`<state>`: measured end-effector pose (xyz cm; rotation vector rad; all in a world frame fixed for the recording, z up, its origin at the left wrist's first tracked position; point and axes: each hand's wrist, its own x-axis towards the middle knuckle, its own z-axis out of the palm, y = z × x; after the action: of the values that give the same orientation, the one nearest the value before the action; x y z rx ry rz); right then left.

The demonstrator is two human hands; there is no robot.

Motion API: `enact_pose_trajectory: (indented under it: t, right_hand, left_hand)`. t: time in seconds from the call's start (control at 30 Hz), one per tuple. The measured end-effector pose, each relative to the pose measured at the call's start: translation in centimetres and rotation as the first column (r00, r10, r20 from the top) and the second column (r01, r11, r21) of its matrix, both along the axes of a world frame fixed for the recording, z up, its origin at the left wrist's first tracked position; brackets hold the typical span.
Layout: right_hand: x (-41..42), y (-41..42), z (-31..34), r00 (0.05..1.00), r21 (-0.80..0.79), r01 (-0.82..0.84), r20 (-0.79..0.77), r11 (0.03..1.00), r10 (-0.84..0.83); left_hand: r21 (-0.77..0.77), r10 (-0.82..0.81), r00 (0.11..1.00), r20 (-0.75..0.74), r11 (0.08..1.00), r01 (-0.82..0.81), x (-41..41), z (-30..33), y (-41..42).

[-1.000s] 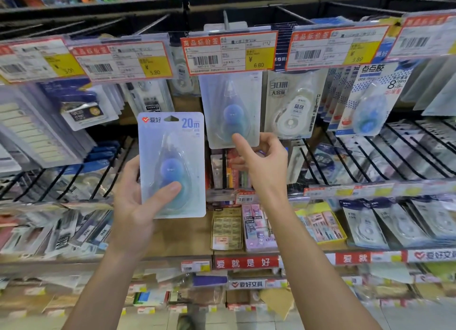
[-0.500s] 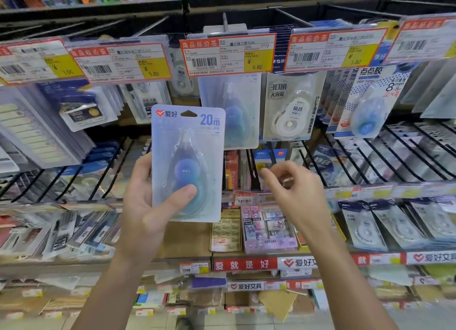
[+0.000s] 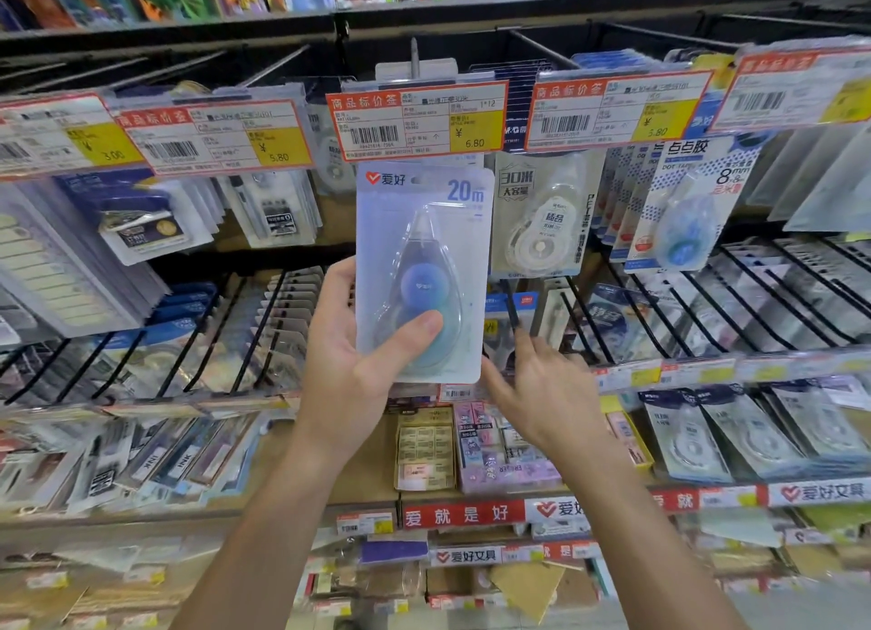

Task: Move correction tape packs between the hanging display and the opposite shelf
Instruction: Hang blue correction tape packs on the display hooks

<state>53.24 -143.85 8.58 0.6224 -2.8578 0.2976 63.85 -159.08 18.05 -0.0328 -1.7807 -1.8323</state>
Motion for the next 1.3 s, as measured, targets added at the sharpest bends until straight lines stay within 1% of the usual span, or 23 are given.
enact_pose_trajectory:
  t: [0.2, 0.37, 0.5, 0.67, 0.73, 0.8, 0.93, 1.17, 1.3]
  right_hand:
    - [0.1, -0.1, -0.2, 0.999, 0.035, -0.006, 0.042, 0.999, 0.004]
    - [0.3, -0.3, -1.0, 0.998, 0.026, 0.047, -0.043, 0.999, -0.046]
    - [0.3, -0.3, -1.0, 0.998, 0.011, 0.044, -0.051, 0.999, -0.043]
    - [0.2, -0.3, -0.8, 0.999, 0.007, 0.039, 0.024, 0.999, -0.039]
    - [0.2, -0.3, -0.8, 0.999, -0.006, 0.045, 0.024, 0.999, -0.045]
    - [0.2, -0.3, -0.8, 0.998, -0.007, 0.051, 0.020, 0.999, -0.051]
    - [0.2, -0.3, -1.0, 0.999, -0.016, 0.053, 0.008, 0.998, -0.053]
    - [0.2, -0.3, -1.1, 0.998, 0.002, 0.062, 0.008, 0.998, -0.062]
    - [0.3, -0.4, -0.8, 0.997, -0.001, 0.063, 0.046, 0.998, -0.063]
  left_hand:
    - [0.006, 0.003, 1.000, -0.017, 1.000, -0.003, -0.9, 0.6, -0.2]
    - [0.015, -0.001, 1.000, -0.022, 1.000, 0.001, -1.5, 1.2, -0.7]
    - [0.009, -0.008, 0.999, -0.041, 1.000, 0.008, -1.9, 1.7, -0.9]
    - [0.011, -0.036, 0.998, -0.046, 0.999, 0.036, -2.6, 2.3, -1.0]
    - [0.019, -0.037, 0.998, -0.043, 0.999, 0.038, -3.0, 2.6, -0.9]
    - [0.030, -0.053, 0.998, -0.022, 0.998, 0.054, -3.1, 2.8, -0.8]
    - [0.063, -0.101, 0.992, 0.071, 0.993, 0.097, -2.9, 2.3, -0.3]
    - [0.109, -0.117, 0.983, 0.140, 0.989, 0.102, -2.1, 2.0, 0.0]
    - [0.060, -0.087, 0.983, 0.160, 0.995, 0.078, -1.8, 2.1, 0.0]
